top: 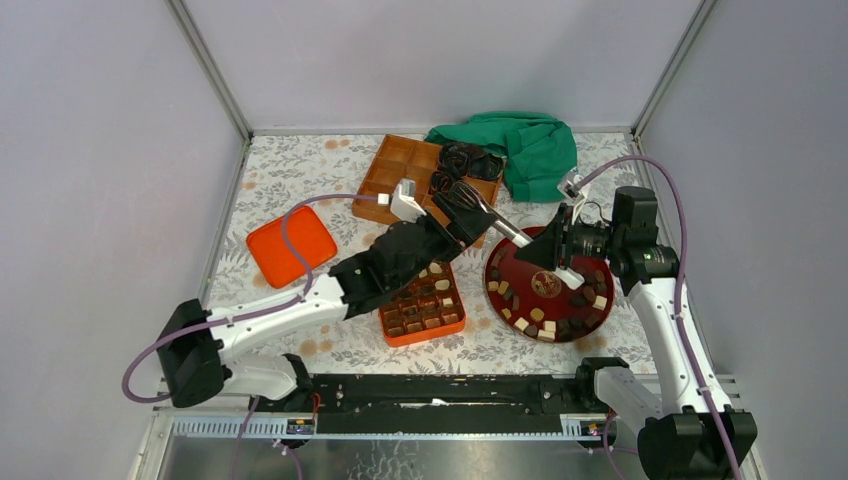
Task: Pack the chocolate
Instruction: Adjust the clamp.
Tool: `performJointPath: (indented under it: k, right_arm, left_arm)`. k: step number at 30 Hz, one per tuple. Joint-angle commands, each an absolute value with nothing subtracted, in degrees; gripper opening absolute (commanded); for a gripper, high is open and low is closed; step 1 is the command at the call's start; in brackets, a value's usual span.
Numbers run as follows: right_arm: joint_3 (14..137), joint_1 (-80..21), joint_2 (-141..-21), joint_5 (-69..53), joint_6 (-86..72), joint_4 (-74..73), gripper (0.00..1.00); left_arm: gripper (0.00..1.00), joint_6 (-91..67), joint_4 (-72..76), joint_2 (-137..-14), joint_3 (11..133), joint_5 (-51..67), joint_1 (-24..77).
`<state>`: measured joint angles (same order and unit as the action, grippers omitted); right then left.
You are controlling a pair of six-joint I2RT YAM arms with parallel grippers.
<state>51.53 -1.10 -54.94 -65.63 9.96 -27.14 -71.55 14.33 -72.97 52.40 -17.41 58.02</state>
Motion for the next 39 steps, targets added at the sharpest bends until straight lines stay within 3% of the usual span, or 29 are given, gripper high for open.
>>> performJointPath:
  k: [1, 12, 24, 29, 33, 39]
  right_arm:
    - [52.1, -1.1, -53.9, -68.2, 6.9, -20.5, 0.33]
    - [51.5, -2.6, -55.3, -66.2, 7.3, -19.7, 0.33]
    - [53.6, -3.0, -55.4, -65.2, 11.9, -24.7, 0.33]
    - [53.9, -3.0, -53.2, -63.0, 17.8, -29.6, 0.33]
    - [53.2, -3.0, -52.5, -62.5, 19.1, -29.7, 0.33]
    - [54.3, -2.9, -54.0, -61.7, 19.3, -30.2, 0.32]
  left_arm:
    - [0.87, -78.5, 0.8, -76.7, 57.1, -22.6, 58.6]
    - [0.84, -77.7, 2.5, -79.8, 61.6, -22.8, 58.9]
    - [0.85, -72.0, 10.0, -78.4, 58.2, -19.9, 59.1]
    - [0.92, -60.5, 25.6, -72.7, 48.2, -13.8, 58.9]
    - [0.96, -61.3, 41.7, -69.2, 36.8, -9.7, 57.4]
    - [0.99, -64.8, 35.9, -71.6, 41.7, -13.1, 57.2]
